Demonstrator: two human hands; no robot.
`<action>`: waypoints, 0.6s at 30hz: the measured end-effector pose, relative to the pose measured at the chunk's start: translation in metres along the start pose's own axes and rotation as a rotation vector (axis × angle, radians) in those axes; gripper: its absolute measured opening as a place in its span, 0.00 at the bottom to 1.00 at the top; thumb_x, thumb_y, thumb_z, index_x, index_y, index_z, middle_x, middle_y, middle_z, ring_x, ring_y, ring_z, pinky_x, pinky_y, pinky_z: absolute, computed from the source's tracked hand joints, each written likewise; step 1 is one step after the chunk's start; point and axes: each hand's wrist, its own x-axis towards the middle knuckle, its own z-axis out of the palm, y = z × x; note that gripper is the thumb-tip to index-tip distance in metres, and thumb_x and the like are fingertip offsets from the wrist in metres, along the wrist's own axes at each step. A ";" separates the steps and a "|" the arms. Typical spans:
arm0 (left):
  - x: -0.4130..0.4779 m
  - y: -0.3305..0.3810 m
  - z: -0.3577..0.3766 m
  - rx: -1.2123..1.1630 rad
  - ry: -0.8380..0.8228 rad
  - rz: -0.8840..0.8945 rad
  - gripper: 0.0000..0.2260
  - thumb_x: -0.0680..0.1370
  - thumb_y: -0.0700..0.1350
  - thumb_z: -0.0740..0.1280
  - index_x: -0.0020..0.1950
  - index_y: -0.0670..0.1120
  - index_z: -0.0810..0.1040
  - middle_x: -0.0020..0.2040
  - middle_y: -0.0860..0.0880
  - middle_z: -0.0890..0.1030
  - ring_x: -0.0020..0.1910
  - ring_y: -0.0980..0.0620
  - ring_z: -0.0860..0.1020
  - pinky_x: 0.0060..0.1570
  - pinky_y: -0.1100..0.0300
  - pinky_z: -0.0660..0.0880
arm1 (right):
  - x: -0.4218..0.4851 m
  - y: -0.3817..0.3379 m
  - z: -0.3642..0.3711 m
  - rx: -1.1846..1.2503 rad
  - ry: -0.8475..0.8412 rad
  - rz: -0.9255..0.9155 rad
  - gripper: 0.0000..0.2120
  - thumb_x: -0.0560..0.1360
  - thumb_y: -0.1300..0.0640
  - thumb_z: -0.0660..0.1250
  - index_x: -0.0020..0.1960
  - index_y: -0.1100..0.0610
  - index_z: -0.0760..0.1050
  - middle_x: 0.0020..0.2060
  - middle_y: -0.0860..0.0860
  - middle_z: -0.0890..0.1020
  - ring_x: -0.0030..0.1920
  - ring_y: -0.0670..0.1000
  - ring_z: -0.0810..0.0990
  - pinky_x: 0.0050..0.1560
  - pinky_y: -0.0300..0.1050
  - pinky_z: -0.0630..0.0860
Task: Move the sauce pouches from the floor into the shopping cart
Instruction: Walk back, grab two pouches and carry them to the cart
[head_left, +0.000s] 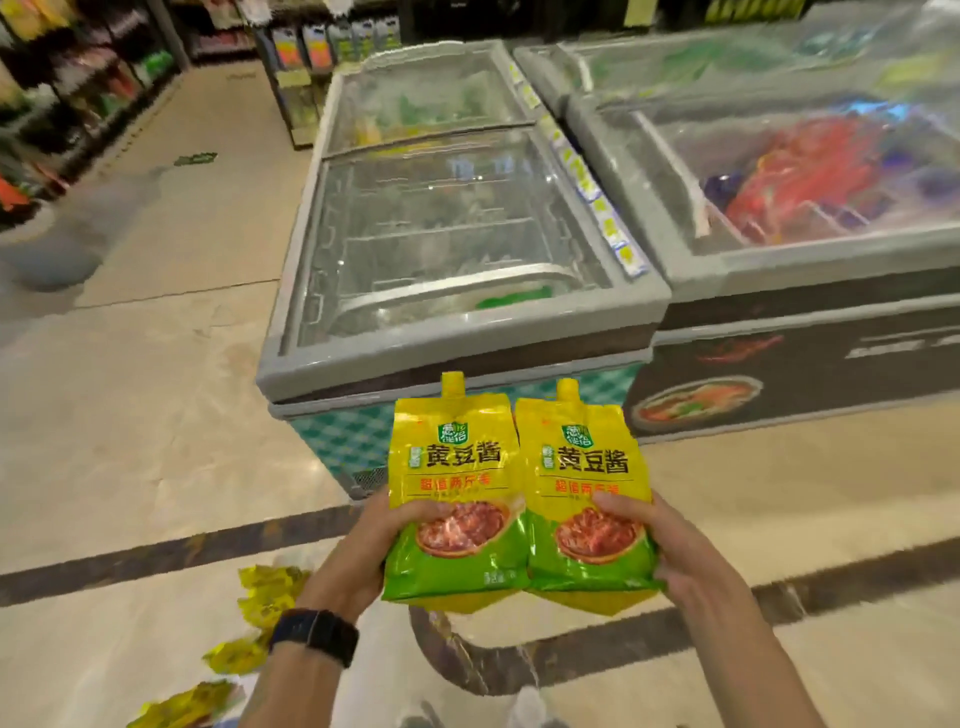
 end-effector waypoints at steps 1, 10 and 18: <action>0.016 0.006 0.017 0.029 -0.042 -0.008 0.37 0.59 0.45 0.78 0.67 0.42 0.76 0.61 0.39 0.83 0.58 0.35 0.82 0.60 0.39 0.78 | -0.003 -0.008 -0.016 0.035 0.018 -0.026 0.43 0.44 0.54 0.86 0.58 0.58 0.80 0.54 0.62 0.84 0.52 0.62 0.84 0.46 0.55 0.83; 0.155 0.046 0.167 0.184 -0.336 -0.149 0.34 0.58 0.44 0.79 0.64 0.43 0.79 0.58 0.40 0.84 0.55 0.37 0.84 0.64 0.37 0.74 | -0.006 -0.068 -0.138 0.274 0.299 -0.217 0.45 0.49 0.56 0.85 0.64 0.62 0.76 0.58 0.63 0.82 0.58 0.65 0.81 0.59 0.62 0.78; 0.299 0.074 0.300 0.261 -0.586 -0.266 0.33 0.52 0.45 0.83 0.57 0.45 0.84 0.58 0.39 0.84 0.51 0.40 0.85 0.62 0.41 0.76 | 0.015 -0.141 -0.230 0.401 0.540 -0.298 0.37 0.44 0.56 0.86 0.53 0.59 0.83 0.53 0.63 0.84 0.50 0.62 0.85 0.45 0.55 0.83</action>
